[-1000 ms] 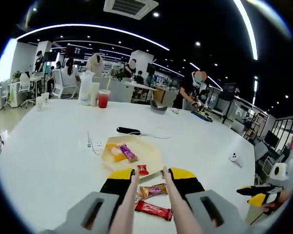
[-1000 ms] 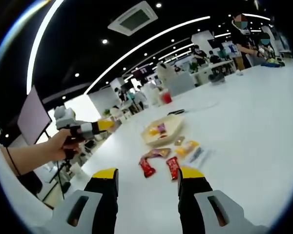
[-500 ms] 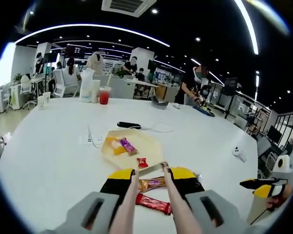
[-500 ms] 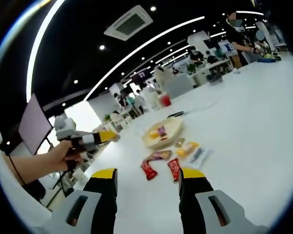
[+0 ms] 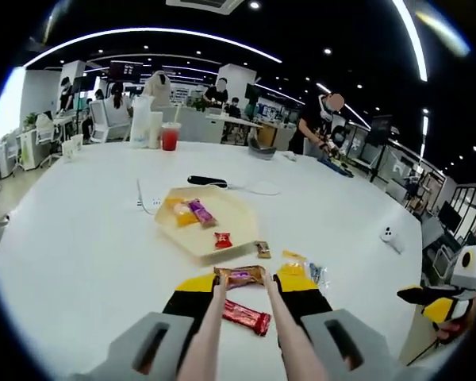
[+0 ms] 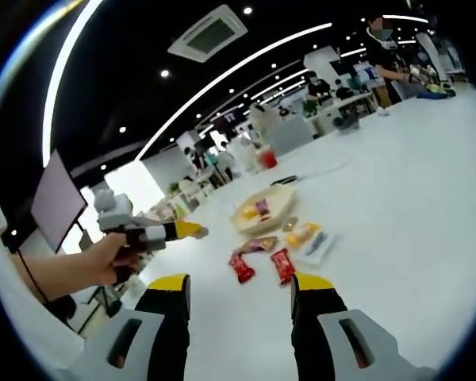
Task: Place the target food into the container with the food tongs after gripping and lifting it, then release it inside without dropping or visibly crushing the food.
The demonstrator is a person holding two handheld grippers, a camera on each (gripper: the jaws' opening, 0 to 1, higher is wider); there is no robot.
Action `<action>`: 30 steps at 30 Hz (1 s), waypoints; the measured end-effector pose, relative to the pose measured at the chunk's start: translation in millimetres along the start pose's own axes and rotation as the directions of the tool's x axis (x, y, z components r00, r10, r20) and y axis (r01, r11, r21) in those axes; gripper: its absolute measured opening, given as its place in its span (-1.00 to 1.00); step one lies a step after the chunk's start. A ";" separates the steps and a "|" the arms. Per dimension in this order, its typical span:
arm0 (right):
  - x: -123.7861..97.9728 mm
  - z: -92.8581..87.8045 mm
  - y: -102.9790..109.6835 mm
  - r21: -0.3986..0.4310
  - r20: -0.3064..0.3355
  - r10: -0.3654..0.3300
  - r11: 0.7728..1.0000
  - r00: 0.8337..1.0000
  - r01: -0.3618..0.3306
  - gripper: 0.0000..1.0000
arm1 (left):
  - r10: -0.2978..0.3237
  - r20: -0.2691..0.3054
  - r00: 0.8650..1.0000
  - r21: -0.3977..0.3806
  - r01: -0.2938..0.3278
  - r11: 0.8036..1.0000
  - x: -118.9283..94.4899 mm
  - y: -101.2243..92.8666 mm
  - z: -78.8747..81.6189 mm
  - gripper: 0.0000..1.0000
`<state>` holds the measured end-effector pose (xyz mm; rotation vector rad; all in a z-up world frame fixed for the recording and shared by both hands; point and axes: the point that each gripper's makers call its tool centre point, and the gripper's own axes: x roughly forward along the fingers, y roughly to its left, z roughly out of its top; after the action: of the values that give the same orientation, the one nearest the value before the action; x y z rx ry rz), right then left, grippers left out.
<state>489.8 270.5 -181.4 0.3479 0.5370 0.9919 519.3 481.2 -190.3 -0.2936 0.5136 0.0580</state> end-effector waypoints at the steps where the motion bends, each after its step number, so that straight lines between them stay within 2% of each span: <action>1: -0.1 -1.1 2.5 -0.005 -0.006 0.004 1.000 1.000 -0.005 0.02 | 0.003 -0.004 1.000 -0.002 -0.003 1.000 0.3 -0.1 -1.0 -0.49; 5: -1.2 -5.2 8.9 -0.010 -0.021 0.015 1.000 1.000 -0.015 0.02 | 0.033 -0.035 0.999 -0.029 -0.034 0.999 1.3 3.3 -9.1 -0.49; 7: -2.0 -2.8 11.4 0.024 -0.007 0.025 0.999 1.000 -0.025 0.02 | 0.043 -0.044 0.998 -0.036 -0.044 0.998 1.7 4.7 -12.7 -0.49; 11: -1.5 -1.7 12.9 0.007 -0.009 0.023 1.000 1.000 -0.023 0.02 | 0.052 -0.059 0.997 -0.055 -0.055 0.997 5.4 4.1 -21.3 -0.49; 14: -1.9 -3.6 12.8 0.007 -0.013 0.021 1.000 1.000 -0.021 0.02 | 0.095 -0.073 0.993 -0.057 -0.099 0.993 8.8 6.5 -26.7 -0.49; 17: -4.4 -5.0 11.4 -0.001 -0.016 0.012 1.000 1.000 -0.012 0.02 | 0.124 -0.077 0.989 -0.065 -0.129 0.990 11.9 8.2 -29.4 -0.50; 23: -11.8 0.8 0.1 0.031 0.004 -0.021 0.999 1.000 0.021 0.02 | 0.140 -0.088 0.986 -0.086 -0.147 0.985 23.5 8.2 -34.5 -0.50; 30: -13.8 3.2 -5.8 0.016 0.001 -0.039 0.999 0.999 0.039 0.02 | 0.150 -0.132 0.980 -0.077 -0.161 0.984 35.8 1.7 -51.4 -0.50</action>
<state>489.6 255.6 -178.0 0.3510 0.5487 0.9502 525.8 467.2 -251.1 -0.3440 0.6596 0.2162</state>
